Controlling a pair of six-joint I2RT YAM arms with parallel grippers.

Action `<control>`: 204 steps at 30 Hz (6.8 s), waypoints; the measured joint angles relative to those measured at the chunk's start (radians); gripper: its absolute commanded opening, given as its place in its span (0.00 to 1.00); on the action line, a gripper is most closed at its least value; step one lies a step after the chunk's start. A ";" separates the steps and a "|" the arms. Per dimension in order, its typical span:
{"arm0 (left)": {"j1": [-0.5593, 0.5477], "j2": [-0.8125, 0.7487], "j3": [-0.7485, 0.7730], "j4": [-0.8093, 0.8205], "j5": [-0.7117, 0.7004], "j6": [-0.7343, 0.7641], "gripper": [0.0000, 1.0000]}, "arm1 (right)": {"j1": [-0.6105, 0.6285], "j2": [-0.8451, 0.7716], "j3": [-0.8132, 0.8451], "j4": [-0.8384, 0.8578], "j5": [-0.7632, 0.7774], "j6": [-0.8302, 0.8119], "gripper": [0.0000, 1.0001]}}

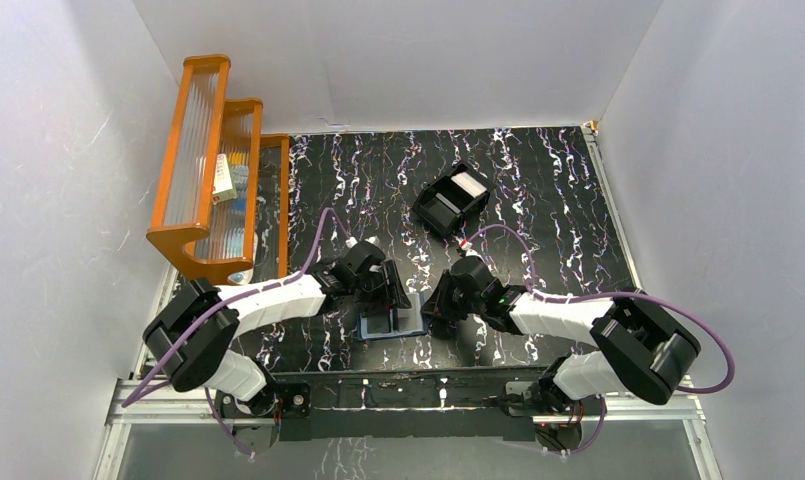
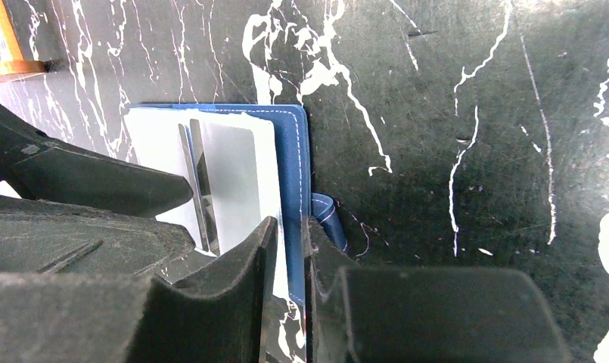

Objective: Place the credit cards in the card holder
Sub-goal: Insert the credit card into the card holder, then turn over the card slot in the card holder.

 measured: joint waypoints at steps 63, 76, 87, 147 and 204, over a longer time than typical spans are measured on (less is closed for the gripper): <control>0.254 -0.179 -0.119 -0.174 0.083 0.151 0.62 | 0.097 0.106 0.216 -0.108 0.023 -0.119 0.22; 0.261 -0.144 -0.214 0.089 0.307 0.096 0.50 | 0.097 0.140 0.184 -0.108 0.044 -0.121 0.20; 0.261 -0.182 -0.281 0.279 0.384 0.033 0.41 | 0.097 0.145 0.177 -0.096 0.046 -0.118 0.21; 0.262 -0.158 -0.316 0.438 0.459 0.065 0.00 | 0.097 0.151 0.162 -0.042 0.022 -0.114 0.31; 0.199 -0.047 0.055 -0.277 0.130 0.304 0.31 | -0.247 0.102 0.614 -0.362 0.300 -0.788 0.59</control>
